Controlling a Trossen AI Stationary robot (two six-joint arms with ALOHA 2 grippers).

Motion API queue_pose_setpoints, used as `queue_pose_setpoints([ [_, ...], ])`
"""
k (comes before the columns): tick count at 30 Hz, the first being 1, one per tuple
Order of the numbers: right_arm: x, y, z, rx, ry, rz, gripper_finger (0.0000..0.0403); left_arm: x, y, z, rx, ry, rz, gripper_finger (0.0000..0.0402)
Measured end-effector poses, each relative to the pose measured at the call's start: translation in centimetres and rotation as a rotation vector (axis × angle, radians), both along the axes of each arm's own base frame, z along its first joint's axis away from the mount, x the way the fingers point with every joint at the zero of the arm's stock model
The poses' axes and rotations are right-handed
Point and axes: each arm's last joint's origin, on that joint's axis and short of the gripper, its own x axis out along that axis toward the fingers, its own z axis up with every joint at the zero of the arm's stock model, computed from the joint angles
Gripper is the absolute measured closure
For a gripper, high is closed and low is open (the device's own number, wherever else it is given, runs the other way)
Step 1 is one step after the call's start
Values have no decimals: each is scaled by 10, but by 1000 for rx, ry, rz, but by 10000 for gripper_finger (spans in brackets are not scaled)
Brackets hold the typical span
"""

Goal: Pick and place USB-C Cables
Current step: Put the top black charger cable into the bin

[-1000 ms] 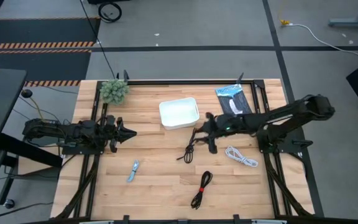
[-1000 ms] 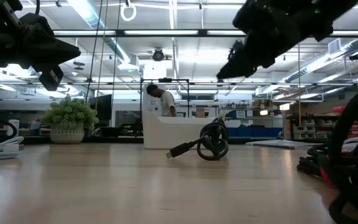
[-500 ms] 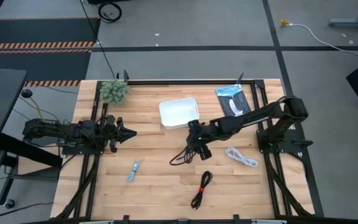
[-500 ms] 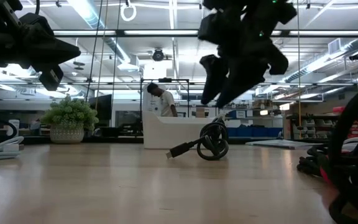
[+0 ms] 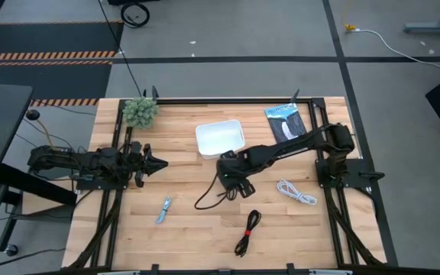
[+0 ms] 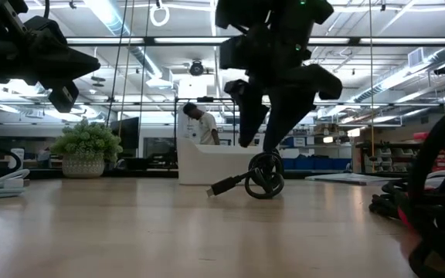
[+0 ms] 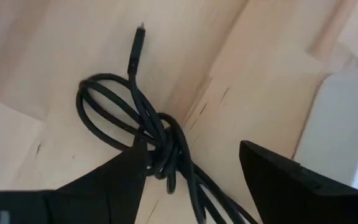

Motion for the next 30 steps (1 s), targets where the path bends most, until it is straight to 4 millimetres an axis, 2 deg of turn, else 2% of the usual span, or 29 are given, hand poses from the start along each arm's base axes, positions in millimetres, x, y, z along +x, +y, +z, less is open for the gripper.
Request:
queue_pose_setpoints([
  [7, 10, 1, -8, -15, 165, 6, 144, 0, 0, 0, 0, 0, 0, 365],
  [13, 13, 0, -17, -9, 213, -1, 171, 0, 0, 0, 0, 0, 0, 365],
  [18, 13, -1, -25, -9, 250, -9, 222, 0, 0, 0, 0, -1, 0, 365],
  [27, 13, 2, -24, -15, 241, 1, 352, 0, 0, 0, 0, 1, 0, 365],
  [30, 12, 2, -23, -29, 242, 0, 364, 0, 0, 0, 0, 1, 0, 365],
])
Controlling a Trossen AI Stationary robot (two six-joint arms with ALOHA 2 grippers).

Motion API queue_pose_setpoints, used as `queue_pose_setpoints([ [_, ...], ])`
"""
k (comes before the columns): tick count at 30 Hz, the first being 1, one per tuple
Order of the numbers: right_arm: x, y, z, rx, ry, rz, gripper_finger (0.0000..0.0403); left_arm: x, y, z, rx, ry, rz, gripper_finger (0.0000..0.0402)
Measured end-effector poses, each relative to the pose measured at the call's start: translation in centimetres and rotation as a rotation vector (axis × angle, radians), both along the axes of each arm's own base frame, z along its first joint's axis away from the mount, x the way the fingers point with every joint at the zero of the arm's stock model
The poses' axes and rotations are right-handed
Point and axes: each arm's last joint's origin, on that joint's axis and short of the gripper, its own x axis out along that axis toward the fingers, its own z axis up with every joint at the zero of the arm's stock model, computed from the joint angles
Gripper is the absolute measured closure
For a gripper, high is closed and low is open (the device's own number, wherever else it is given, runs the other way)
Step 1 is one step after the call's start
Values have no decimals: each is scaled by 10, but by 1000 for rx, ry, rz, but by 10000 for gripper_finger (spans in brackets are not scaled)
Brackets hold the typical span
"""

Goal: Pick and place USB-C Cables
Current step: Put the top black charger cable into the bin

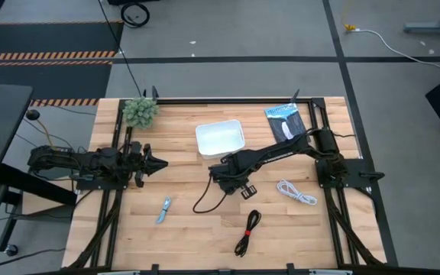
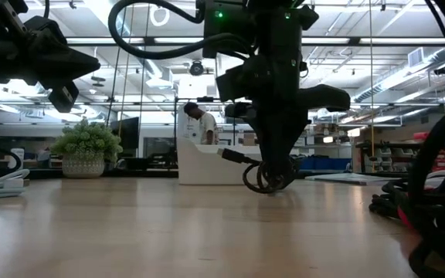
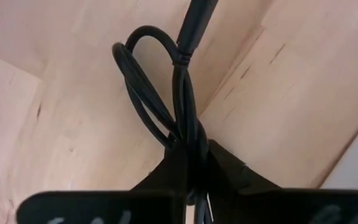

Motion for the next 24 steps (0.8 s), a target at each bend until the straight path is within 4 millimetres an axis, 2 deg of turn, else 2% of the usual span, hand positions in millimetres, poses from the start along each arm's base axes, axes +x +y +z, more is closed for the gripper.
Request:
queue_pose_setpoints([
  [6, 4, 5, 20, -75, -13, -33, 356, 0, 0, 0, 0, -1, 0, 365],
  [10, 14, 5, 48, -129, -94, -99, 342, 0, 0, 0, 0, -1, 0, 365],
  [15, 29, 1, 84, -208, -274, -191, 353, 0, 0, 0, 0, 0, 0, 365],
  [20, 37, -18, 95, -384, -391, -295, 356, 0, 0, 0, 0, 0, 0, 365],
  [24, 38, -49, 93, -308, -372, -384, 355, 0, 0, 0, 0, -1, 0, 365],
])
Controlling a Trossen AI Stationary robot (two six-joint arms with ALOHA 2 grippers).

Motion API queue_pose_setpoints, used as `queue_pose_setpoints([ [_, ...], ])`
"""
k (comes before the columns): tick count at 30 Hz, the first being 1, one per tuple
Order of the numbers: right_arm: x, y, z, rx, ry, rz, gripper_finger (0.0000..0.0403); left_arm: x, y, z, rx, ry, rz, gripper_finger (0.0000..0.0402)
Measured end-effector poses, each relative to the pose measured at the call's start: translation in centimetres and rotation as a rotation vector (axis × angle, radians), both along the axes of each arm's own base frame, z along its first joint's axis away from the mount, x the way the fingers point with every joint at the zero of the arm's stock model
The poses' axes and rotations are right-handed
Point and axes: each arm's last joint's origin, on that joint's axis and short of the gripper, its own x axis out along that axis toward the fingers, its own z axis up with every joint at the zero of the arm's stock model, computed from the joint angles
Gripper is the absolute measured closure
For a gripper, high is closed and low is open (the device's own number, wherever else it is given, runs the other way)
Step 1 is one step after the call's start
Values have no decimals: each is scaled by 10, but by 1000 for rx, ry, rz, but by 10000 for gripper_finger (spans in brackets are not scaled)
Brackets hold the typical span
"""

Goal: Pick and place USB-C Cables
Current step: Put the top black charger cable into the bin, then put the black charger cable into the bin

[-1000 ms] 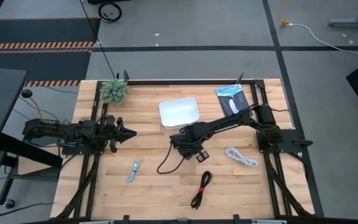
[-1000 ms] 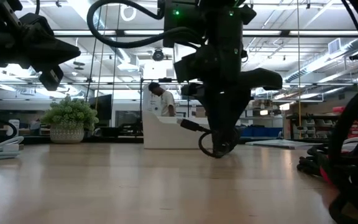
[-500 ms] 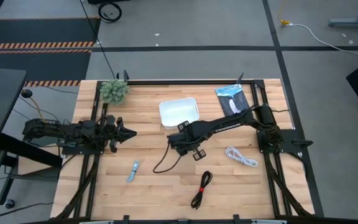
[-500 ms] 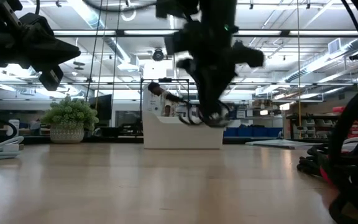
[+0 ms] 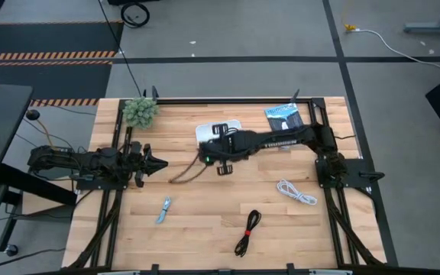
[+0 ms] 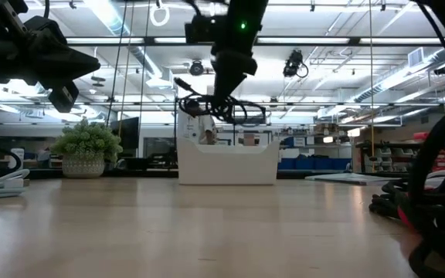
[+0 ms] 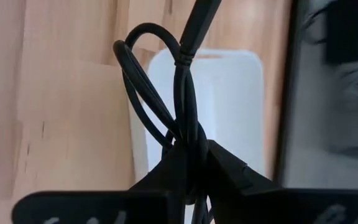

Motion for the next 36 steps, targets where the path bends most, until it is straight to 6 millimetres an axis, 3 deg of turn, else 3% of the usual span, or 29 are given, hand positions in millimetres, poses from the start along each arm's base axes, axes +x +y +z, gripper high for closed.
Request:
queue_pose_setpoints([
  [7, 1, -64, -9, 202, -102, -92, 357, 0, 0, 0, 0, 0, 0, 365],
  [16, -14, -121, -28, 377, -150, -239, 352, 0, 0, 0, 0, 0, 0, 365],
  [20, -20, -128, -38, 418, -122, -274, 327, 0, 0, 0, 0, 0, 0, 365],
  [28, -21, -123, -42, 420, -93, -244, 255, 0, 0, 0, 0, 0, 0, 365],
  [36, -16, -108, -36, 397, -68, -183, 245, 0, 0, 0, 0, 0, 0, 365],
])
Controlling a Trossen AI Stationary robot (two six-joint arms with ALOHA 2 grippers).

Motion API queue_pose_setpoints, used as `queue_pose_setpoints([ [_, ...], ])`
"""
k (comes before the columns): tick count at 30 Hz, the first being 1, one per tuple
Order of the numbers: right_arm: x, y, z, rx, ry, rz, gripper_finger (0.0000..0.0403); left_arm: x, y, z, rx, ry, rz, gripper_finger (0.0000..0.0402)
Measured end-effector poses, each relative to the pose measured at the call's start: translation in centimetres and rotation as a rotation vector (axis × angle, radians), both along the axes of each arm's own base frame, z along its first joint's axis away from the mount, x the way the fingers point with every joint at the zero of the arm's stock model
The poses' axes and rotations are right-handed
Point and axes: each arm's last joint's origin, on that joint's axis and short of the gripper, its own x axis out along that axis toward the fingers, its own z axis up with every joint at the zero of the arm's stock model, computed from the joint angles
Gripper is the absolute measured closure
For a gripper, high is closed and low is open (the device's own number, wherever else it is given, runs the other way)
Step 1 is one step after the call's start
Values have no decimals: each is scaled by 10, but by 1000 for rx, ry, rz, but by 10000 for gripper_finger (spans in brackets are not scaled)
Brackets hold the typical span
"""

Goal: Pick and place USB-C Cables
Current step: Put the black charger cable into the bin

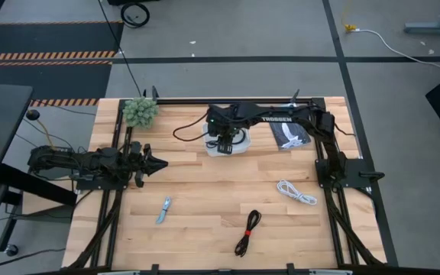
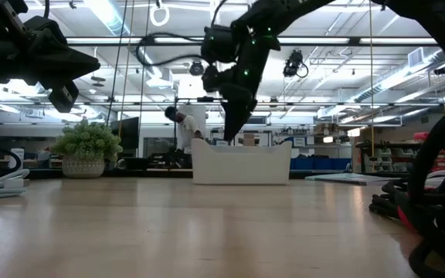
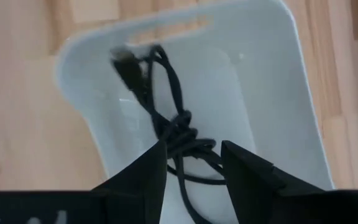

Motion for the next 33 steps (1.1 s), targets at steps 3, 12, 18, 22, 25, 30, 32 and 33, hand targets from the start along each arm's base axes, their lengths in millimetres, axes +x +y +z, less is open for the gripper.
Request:
queue_pose_setpoints([
  [3, 4, 9, 12, -9, -14, 35, 245, 0, 0, 0, 0, 0, 1, 365],
  [12, 9, 75, 35, 18, 38, 174, 245, 0, 0, 0, 0, 0, 0, 365],
  [18, 3, 143, 37, 46, 84, 347, 245, 0, 0, 0, 0, 0, 0, 365],
  [22, -1, 190, 33, 93, 72, 497, 245, 0, 0, 0, 0, 0, 0, 365],
  [25, -2, 220, 26, 104, 22, 549, 245, 0, 0, 0, 0, 0, 0, 365],
  [30, -11, 262, -1, 103, -16, 591, 244, 0, 0, 0, 0, 0, 0, 365],
  [32, -16, 274, -10, 79, -18, 568, 242, 0, 0, 0, 0, 0, 0, 365],
  [33, -19, 279, -14, 77, -7, 568, 239, 0, 0, 0, 0, 0, 0, 365],
])
